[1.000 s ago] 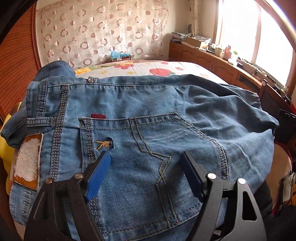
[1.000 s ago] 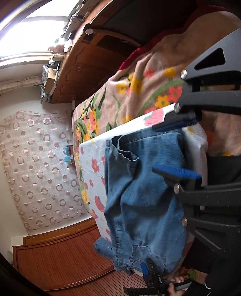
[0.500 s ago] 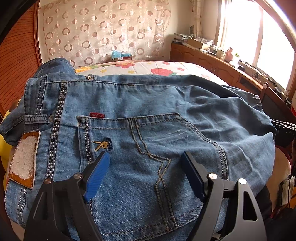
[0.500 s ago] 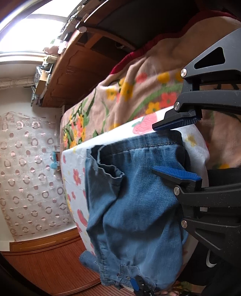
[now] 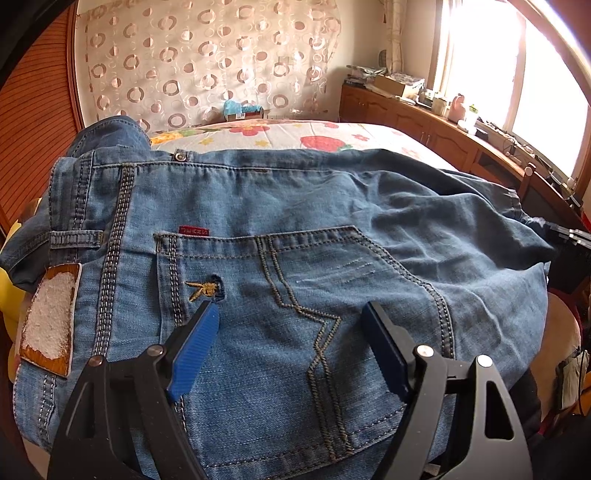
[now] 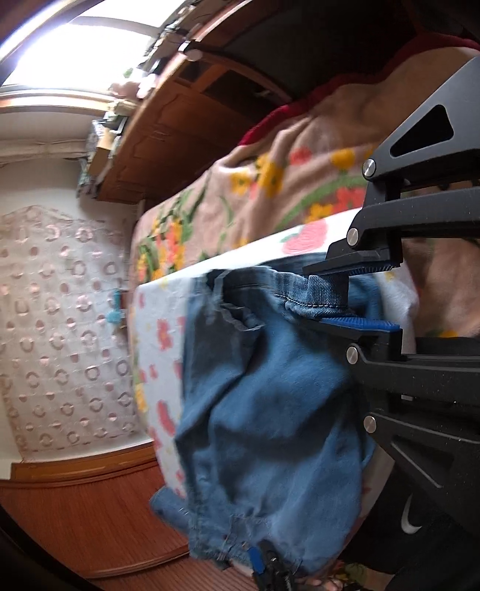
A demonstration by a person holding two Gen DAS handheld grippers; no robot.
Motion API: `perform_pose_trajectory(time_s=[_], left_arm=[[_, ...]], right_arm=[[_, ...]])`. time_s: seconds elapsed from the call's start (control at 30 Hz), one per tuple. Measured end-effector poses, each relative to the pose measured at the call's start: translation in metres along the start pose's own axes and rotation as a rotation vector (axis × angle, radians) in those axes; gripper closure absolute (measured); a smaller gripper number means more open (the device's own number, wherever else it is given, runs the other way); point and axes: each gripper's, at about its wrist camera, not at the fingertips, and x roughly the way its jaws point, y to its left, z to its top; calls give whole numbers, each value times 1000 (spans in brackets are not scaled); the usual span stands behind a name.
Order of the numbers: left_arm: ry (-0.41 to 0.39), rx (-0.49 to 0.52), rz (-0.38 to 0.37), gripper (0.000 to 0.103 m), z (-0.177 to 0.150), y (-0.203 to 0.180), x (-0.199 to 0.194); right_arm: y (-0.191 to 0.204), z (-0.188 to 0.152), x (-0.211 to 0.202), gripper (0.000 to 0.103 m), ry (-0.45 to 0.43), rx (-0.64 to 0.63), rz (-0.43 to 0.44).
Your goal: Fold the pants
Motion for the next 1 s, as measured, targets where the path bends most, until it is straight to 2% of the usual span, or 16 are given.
perform_pose_trajectory(time_s=[0.2, 0.33, 0.6, 0.73, 0.87, 1.0], left_arm=[[-13, -6, -17, 23, 6, 0, -11], [-46, -5, -17, 23, 13, -1, -24], [-108, -24, 18, 23, 20, 15, -53], [-130, -50, 49, 23, 18, 32, -70], [-146, -81, 74, 23, 14, 50, -82], [-150, -105, 91, 23, 10, 63, -87]], right_arm=[[8, 22, -22, 84, -78, -15, 95], [26, 38, -33, 84, -121, -42, 190], [86, 86, -58, 84, -223, -182, 341], [124, 115, -69, 84, -272, -243, 461], [161, 129, -72, 84, -265, -289, 586], [180, 129, -60, 84, -220, -321, 622]])
